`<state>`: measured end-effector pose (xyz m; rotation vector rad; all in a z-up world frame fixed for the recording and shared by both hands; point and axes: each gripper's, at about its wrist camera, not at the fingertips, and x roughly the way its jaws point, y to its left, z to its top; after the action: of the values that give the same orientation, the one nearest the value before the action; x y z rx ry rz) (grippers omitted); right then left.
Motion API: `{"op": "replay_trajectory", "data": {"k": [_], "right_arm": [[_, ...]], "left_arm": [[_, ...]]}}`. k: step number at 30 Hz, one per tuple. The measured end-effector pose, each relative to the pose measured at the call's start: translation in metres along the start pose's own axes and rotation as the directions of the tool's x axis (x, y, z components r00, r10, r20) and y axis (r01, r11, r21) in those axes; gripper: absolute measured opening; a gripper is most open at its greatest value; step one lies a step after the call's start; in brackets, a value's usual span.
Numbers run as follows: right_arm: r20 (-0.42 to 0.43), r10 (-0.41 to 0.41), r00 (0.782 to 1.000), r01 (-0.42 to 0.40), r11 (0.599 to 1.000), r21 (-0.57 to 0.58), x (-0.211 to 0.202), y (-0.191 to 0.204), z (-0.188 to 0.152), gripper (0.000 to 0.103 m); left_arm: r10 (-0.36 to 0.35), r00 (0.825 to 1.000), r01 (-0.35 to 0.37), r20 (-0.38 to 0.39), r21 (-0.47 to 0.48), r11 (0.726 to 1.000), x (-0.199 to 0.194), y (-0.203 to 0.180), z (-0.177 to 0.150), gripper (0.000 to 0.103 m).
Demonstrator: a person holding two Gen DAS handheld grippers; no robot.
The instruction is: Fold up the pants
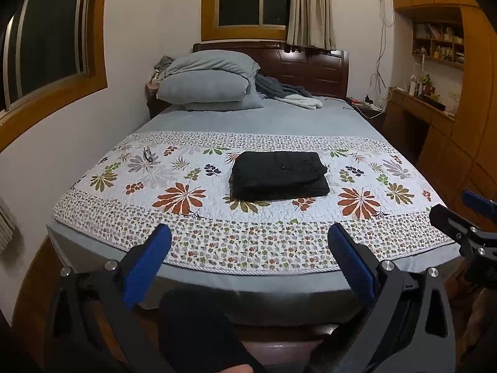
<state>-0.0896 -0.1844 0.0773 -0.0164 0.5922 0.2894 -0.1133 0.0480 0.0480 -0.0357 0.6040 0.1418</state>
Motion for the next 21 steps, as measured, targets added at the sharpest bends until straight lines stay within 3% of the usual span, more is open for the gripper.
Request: {"op": "replay_trajectory", "data": {"k": [21], "right_arm": [[-0.024, 0.01, 1.0, -0.01, 1.0, 0.021, 0.0087, -0.0053, -0.0043, 0.099]], "left_arm": [[-0.015, 1.0, 0.015, -0.016, 0.004, 1.0, 0.0059, -0.0047, 0.0018, 0.1]]}}
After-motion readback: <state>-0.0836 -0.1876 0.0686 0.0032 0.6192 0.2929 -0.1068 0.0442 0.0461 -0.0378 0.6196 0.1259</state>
